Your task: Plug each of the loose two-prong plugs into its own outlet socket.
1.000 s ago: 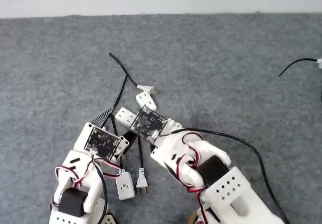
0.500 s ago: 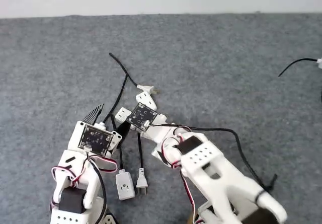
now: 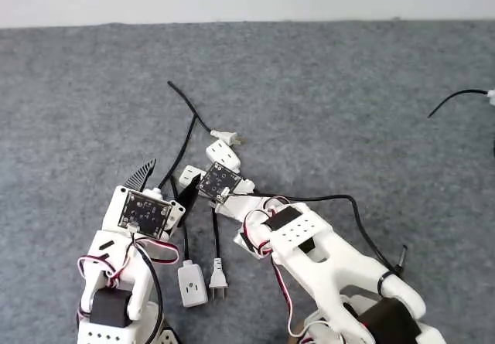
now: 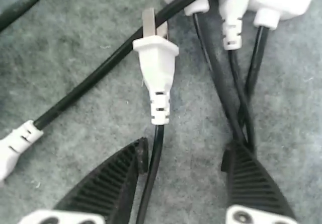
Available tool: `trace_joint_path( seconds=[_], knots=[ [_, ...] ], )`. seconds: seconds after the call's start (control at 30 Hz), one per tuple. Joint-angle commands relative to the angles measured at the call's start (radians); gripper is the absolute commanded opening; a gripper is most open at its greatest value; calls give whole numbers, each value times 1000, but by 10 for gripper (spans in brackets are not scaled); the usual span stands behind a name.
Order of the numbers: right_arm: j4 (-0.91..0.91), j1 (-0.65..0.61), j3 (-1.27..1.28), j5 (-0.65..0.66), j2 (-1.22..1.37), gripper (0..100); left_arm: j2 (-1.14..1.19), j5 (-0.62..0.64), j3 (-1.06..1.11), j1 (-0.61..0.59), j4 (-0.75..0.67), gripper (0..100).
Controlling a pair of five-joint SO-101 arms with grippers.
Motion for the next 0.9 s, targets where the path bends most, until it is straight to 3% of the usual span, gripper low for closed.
trace_joint_path(
  seconds=[0.0, 0.47, 0.67, 0.87],
  knots=[
    [-22, 4, -63, 3, -1, 262, -20, -3, -18, -3, -35, 280],
    [-30, -61, -123, -29, 12, 263, -20, -3, -18, -5, -37, 280],
    [-39, -59, -123, -29, 12, 263, -20, 0, -19, -49, -54, 280],
    [-82, -56, -126, -38, 21, 263, -20, 95, -30, -147, -80, 280]
  ],
)
